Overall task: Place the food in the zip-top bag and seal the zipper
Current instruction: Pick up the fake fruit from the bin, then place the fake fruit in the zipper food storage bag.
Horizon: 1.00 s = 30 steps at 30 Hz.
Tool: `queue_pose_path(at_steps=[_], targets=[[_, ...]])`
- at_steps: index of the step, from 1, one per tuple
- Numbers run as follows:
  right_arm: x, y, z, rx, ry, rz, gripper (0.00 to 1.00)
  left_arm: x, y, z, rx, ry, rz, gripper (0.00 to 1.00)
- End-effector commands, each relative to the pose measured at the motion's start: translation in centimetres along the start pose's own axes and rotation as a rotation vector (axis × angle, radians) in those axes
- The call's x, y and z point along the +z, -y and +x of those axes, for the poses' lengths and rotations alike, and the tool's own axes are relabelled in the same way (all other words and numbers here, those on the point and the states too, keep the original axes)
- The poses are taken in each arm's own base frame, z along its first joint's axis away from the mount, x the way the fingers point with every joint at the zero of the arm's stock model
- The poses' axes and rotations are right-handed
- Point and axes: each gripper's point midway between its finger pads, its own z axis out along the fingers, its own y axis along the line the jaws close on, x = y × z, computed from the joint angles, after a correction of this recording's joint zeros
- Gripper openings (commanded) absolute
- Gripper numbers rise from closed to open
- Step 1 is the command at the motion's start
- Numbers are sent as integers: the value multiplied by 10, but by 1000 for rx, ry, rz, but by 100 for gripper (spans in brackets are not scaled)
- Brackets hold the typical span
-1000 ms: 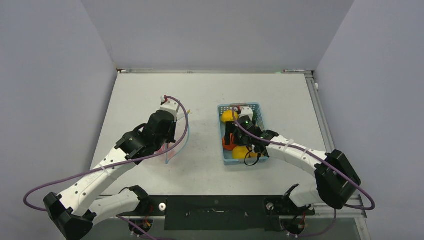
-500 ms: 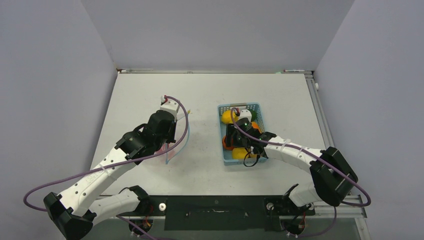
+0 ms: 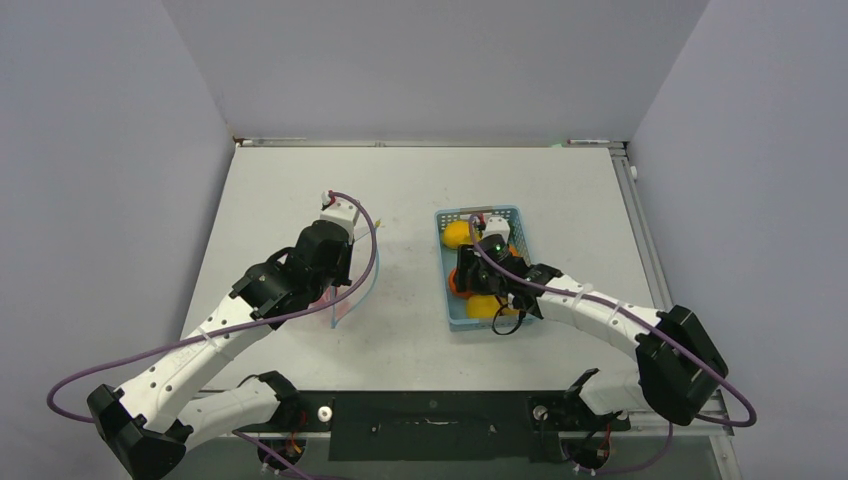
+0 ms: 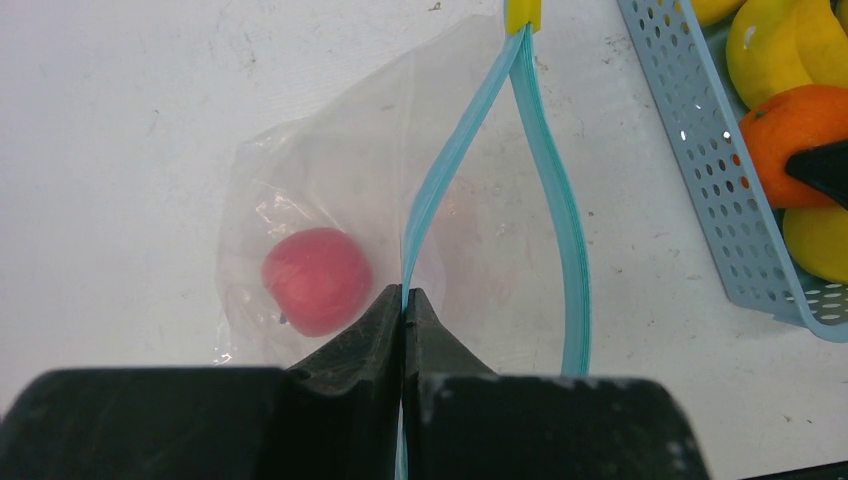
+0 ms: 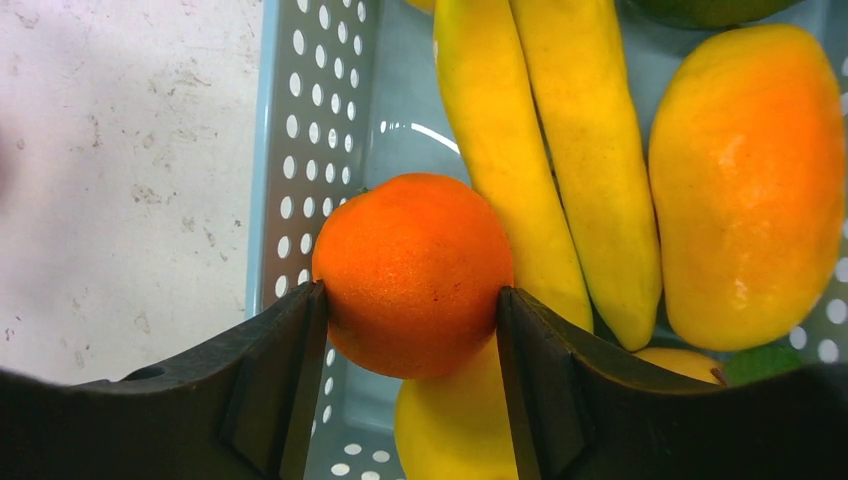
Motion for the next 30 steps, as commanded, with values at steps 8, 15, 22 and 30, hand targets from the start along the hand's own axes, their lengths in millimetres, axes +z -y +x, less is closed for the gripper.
queue_pose_path(at_steps=[8, 15, 22, 30], targets=[[-48, -16, -59, -1, 164, -37, 26, 1, 4, -11, -23, 34, 12, 0], [-84, -60, -80, -36, 238, -149, 26, 2, 4, -10, -22, 31, 15, 0], [-115, -115, -97, -65, 309, -306, 26, 1, 4, -11, -21, 34, 13, 0], [-132, -167, -107, -48, 351, -496, 26, -1, 2, -12, -25, 43, 11, 0]])
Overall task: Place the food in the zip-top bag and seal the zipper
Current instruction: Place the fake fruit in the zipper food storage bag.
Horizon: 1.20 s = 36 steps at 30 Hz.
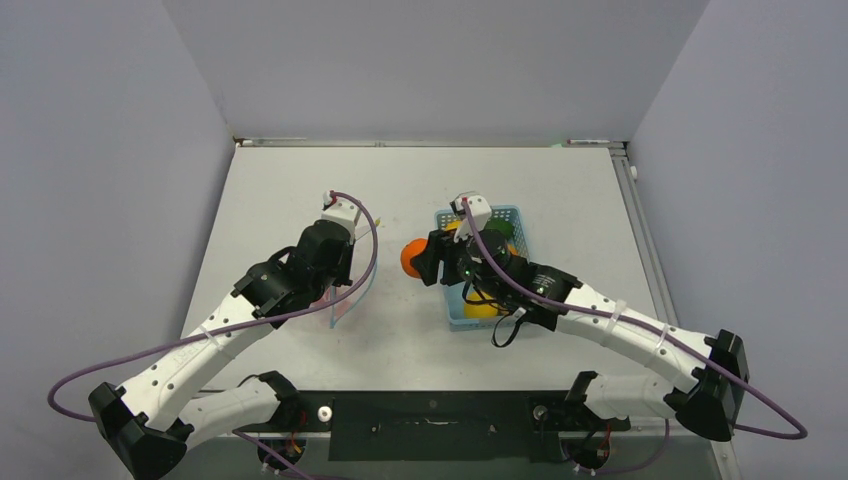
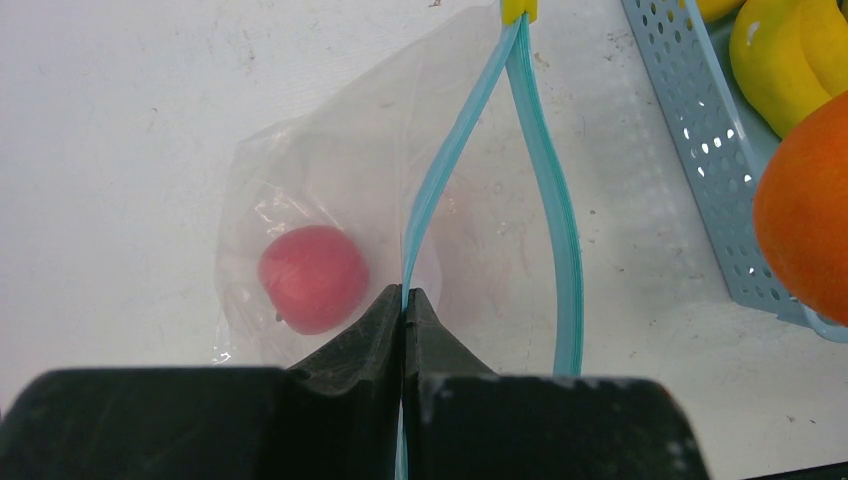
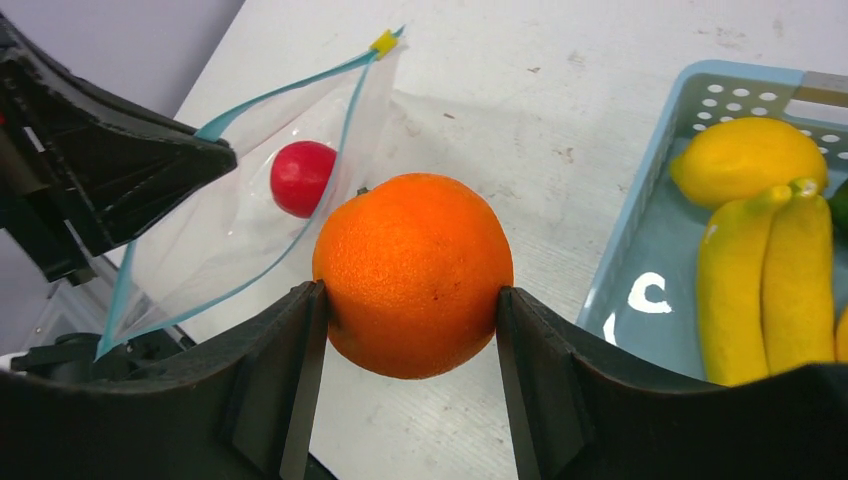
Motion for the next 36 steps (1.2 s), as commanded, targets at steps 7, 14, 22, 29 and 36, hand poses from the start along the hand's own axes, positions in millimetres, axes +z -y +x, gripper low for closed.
queue_pose_path(at_steps=[7, 14, 22, 29, 36], targets=[[9, -74, -44, 25, 124, -208, 26, -5, 1, -15, -31, 59, 16, 0], [26, -97, -38, 10, 104, -247, 26, -7, 2, -17, -34, 67, 24, 0], [48, -109, -24, 7, 74, -253, 26, -10, 1, -19, -42, 80, 30, 0], [76, -99, 8, -1, 5, -191, 29, -12, 0, -21, -48, 90, 33, 0], [97, -87, 25, 6, -17, -106, 36, -13, 1, -22, -49, 93, 37, 0]])
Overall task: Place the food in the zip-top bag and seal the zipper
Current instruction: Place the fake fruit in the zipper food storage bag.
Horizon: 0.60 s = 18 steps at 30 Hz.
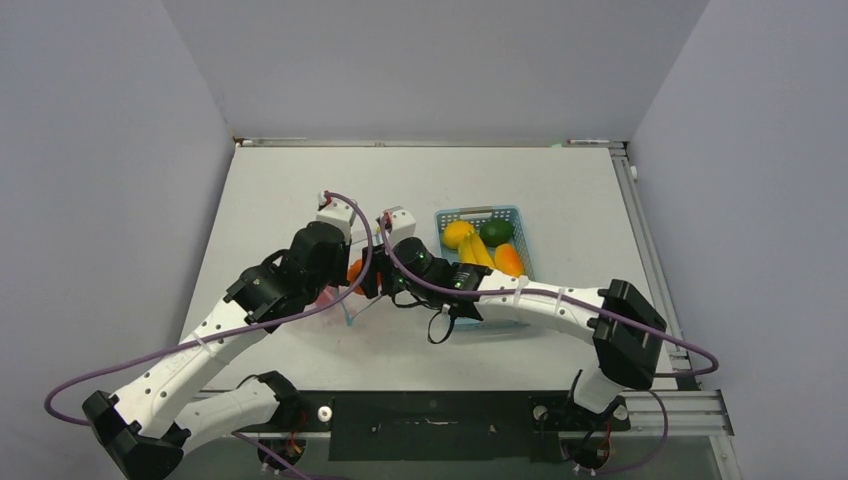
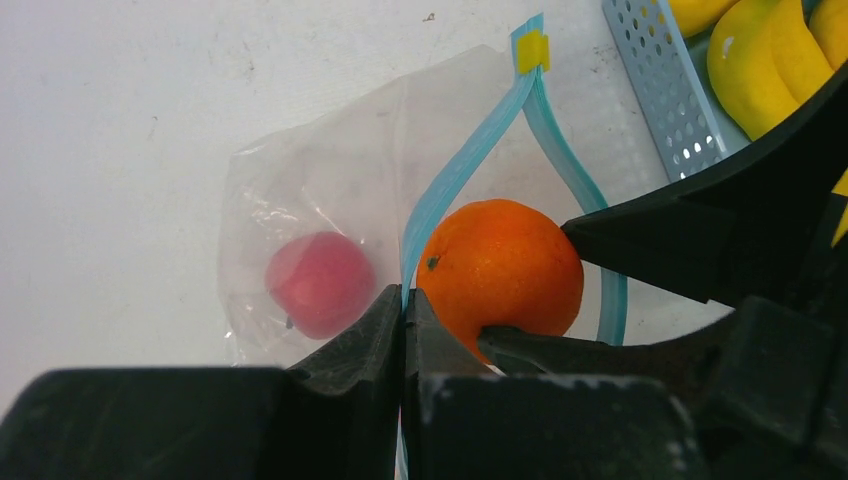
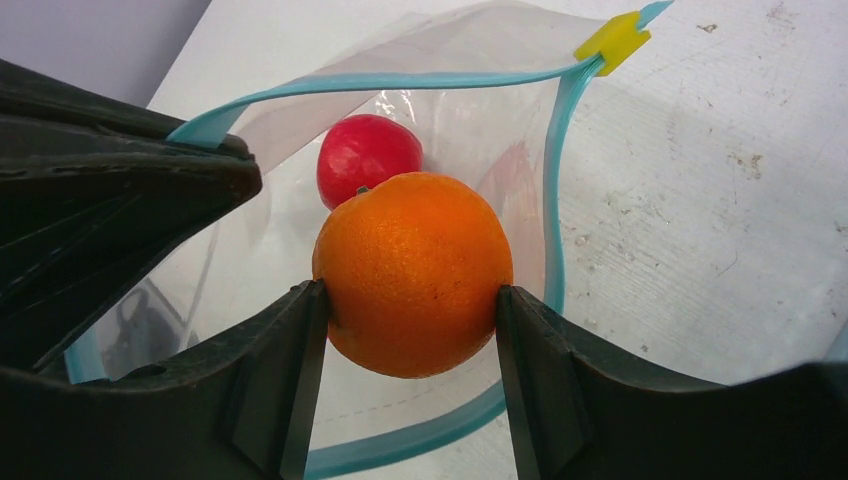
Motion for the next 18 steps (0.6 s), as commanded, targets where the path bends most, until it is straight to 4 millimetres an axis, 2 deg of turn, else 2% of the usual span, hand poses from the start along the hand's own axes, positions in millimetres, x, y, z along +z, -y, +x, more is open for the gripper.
queue_pose_path(at_steps=[1, 7, 11, 18], targets=[[6, -11, -30, 45, 99, 14, 37, -4, 3, -16, -33, 62, 24, 0], [20, -6, -33, 77, 125, 57, 40, -3, 4, -16, -29, 56, 27, 0], [23, -6, -40, 91, 152, 72, 51, -2, 5, -15, -26, 50, 28, 0], [21, -8, -50, 104, 178, 75, 84, -1, 4, -14, -22, 48, 25, 0]])
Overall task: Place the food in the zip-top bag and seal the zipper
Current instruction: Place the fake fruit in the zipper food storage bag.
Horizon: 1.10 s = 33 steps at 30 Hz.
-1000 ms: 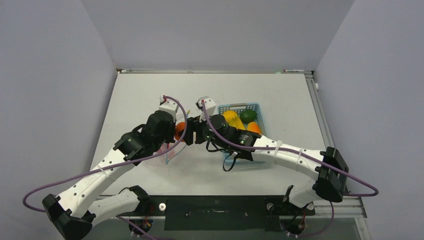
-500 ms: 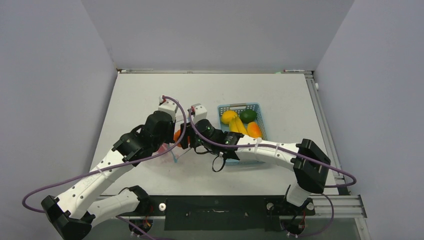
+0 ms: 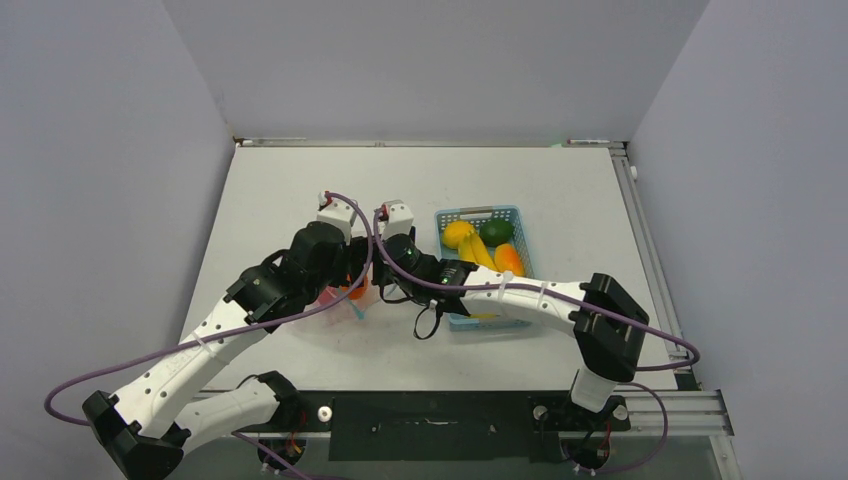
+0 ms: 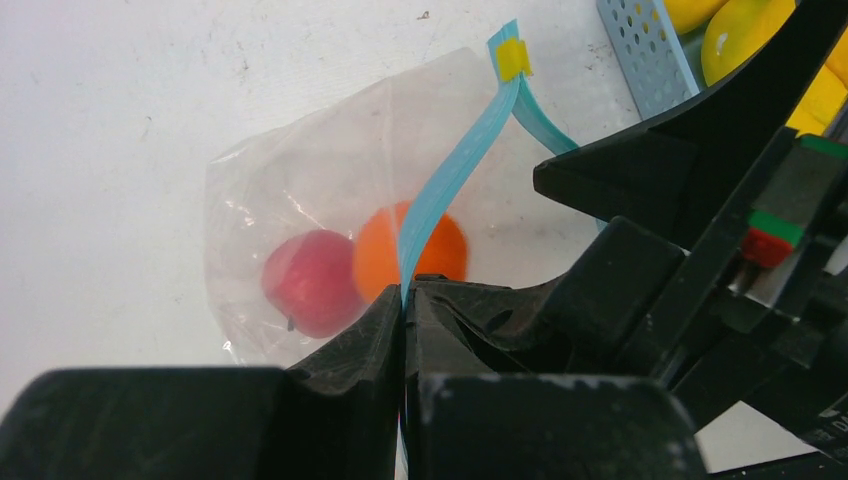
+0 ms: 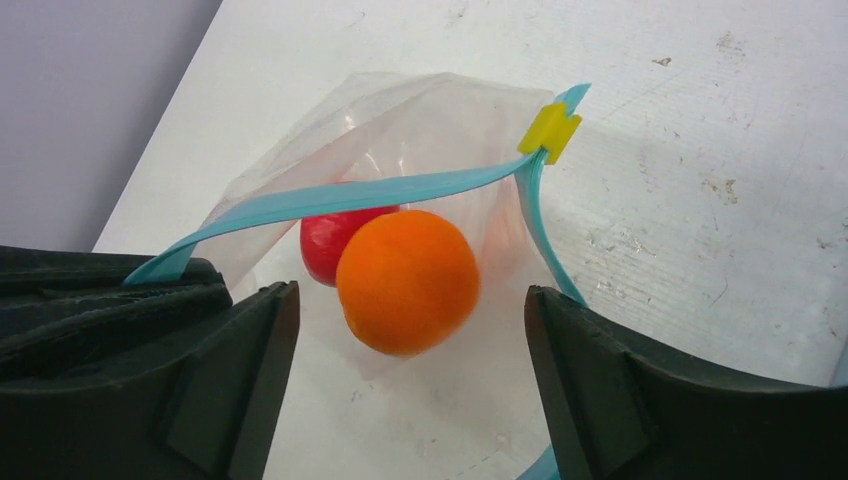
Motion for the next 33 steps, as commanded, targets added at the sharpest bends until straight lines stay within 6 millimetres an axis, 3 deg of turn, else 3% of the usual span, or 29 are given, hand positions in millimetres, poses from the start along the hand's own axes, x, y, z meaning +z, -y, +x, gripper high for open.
queue_pose_path(at_steps=[1, 10, 17, 33], targets=[[-7, -21, -39, 48, 113, -41, 87, 0, 2, -14, -22, 50, 12, 0], [-30, -20, -43, 51, 116, -71, 91, 2, 2, -13, -18, 43, 4, 0], [-56, -6, -43, 43, 121, -55, 91, 2, 0, -12, -20, 39, -4, 0], [-127, 74, -52, -37, 145, 202, 91, 1, 1, -13, -22, 42, 4, 0]])
